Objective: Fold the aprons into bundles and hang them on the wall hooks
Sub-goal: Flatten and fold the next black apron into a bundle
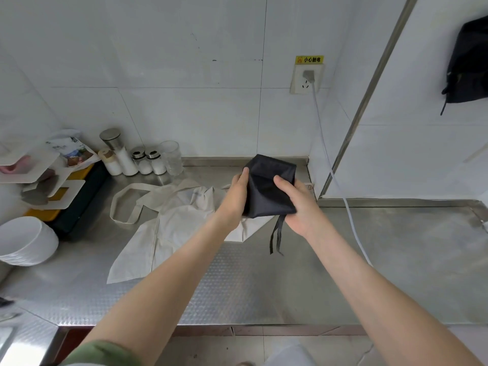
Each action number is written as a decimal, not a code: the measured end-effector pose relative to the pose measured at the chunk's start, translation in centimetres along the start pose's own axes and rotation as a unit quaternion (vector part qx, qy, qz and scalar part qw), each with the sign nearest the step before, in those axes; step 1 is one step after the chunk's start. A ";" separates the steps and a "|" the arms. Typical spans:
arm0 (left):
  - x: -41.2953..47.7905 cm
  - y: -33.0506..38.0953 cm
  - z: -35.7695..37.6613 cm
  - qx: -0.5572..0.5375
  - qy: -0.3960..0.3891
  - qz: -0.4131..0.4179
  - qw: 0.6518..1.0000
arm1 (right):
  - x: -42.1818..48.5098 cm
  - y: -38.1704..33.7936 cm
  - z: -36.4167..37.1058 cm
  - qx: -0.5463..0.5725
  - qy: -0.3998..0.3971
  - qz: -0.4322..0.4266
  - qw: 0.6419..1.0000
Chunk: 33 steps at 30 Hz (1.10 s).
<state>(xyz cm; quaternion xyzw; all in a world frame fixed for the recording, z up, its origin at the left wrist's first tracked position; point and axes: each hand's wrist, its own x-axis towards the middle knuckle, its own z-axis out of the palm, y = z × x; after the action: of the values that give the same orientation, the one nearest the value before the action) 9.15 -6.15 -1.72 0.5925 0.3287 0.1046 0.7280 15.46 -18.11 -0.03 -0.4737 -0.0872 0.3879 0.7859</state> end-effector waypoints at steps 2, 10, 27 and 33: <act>-0.1 0.1 0.0 -0.009 -0.068 0.032 0.997 | 0.2 0.1 0.3 -0.008 0.013 -0.010 1.000; -0.5 0.1 -0.7 0.019 -0.228 0.004 0.973 | 0.7 0.3 0.5 0.000 0.032 0.045 0.998; -0.3 -0.5 -2.4 -0.021 -0.256 -0.077 0.963 | 2.5 -1.4 -2.6 -0.221 0.044 -0.060 0.972; 0.1 -0.9 -2.4 0.035 -0.226 -0.086 0.970 | 2.4 -1.5 -2.1 -0.494 -0.015 -0.029 0.869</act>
<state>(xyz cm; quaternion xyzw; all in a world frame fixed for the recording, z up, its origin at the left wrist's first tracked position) 7.60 -4.47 -2.81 0.5954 0.2090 -0.1070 0.7684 18.99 -18.23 -0.45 -0.7916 -0.2932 0.2779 0.4584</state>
